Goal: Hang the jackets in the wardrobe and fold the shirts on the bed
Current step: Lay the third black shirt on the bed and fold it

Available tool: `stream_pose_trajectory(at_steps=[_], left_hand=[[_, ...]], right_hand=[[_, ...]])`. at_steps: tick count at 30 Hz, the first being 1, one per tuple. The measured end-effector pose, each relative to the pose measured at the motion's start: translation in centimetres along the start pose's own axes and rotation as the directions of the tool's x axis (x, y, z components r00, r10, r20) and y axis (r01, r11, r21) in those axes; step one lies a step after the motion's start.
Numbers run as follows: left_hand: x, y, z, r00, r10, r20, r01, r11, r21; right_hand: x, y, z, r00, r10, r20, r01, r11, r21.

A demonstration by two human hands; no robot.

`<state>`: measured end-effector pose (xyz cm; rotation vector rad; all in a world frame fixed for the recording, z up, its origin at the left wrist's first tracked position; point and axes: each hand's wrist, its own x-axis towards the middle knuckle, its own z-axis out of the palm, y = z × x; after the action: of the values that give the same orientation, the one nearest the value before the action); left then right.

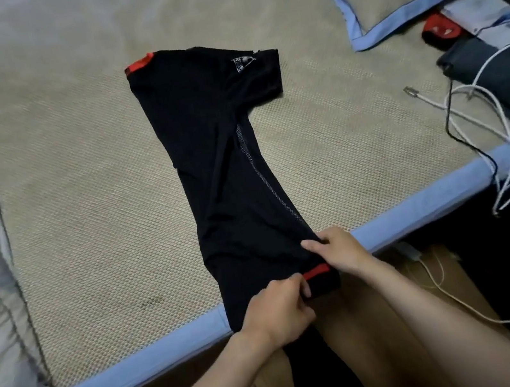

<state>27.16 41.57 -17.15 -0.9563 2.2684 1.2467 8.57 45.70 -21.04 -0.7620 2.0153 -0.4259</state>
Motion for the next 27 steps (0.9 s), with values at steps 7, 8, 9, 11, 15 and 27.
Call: stream_pose_trajectory(at_steps=[7,8,9,11,15,27], left_hand=[[-1.3,-7.8,-1.8,0.956,-0.212,-0.204,0.256,0.940,0.226],[-1.6,-8.8,-1.3,0.964,-0.198,-0.178,0.234,0.949,0.210],[-2.0,-9.5,-1.0,0.970,-0.173,-0.173,0.206,0.959,0.193],[-2.8,-10.6,-0.5,0.973,-0.138,-0.183,0.173,0.966,0.191],[-3.2,-10.4,-1.1,0.983,-0.160,-0.090,0.179,0.942,0.284],[17.7,-2.9,-23.3,0.917,-0.079,-0.391,0.171,0.964,0.206]], right_hand=[[0.2,1.8,-0.7,1.000,-0.017,0.018,0.018,0.997,-0.073],[0.2,2.0,-0.7,0.999,-0.012,0.045,0.016,0.995,-0.102],[0.2,2.1,-0.7,0.998,0.000,0.066,0.009,0.990,-0.140],[0.1,2.0,-0.8,0.996,0.030,0.083,-0.011,0.975,-0.222],[0.0,0.9,-1.4,0.996,0.052,0.079,-0.025,0.951,-0.309],[4.4,-0.2,-2.6,0.966,0.045,0.255,-0.017,0.994,-0.112]])
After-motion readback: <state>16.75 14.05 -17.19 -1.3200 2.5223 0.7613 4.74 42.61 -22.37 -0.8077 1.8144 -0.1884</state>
